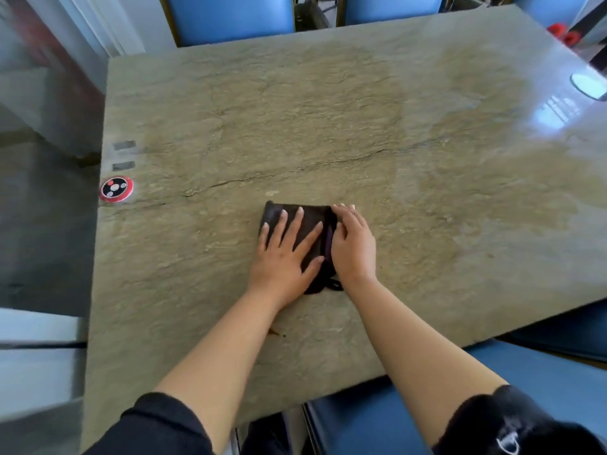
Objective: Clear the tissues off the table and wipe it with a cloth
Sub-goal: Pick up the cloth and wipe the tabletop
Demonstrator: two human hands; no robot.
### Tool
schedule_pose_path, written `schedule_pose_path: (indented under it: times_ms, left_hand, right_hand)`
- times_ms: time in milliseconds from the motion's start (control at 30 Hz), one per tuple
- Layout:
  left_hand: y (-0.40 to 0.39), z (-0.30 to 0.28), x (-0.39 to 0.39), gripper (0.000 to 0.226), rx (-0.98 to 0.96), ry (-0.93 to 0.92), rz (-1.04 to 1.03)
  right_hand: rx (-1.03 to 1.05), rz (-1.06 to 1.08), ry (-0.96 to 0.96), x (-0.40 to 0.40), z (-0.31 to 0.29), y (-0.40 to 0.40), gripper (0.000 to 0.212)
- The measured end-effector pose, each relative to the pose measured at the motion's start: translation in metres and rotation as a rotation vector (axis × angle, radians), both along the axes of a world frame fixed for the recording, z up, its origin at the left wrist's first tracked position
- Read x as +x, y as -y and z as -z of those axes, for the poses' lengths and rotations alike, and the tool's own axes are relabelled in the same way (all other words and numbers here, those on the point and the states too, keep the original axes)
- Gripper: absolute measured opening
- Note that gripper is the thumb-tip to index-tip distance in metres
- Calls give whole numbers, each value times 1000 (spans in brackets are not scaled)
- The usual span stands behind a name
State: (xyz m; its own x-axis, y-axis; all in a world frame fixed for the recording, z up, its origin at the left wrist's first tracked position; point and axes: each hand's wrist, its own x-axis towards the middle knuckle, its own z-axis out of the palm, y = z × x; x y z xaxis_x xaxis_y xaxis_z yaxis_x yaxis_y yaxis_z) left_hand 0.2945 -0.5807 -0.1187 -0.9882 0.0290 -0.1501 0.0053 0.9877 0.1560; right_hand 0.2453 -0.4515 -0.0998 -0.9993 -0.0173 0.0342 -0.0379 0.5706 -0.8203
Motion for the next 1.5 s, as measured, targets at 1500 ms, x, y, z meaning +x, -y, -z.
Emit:
schedule_pose_path:
  times_ms: [1500]
  left_hand:
    - [125, 5, 159, 66, 363, -447, -828]
  right_hand:
    - [844, -1147, -285, 102, 9, 168, 57]
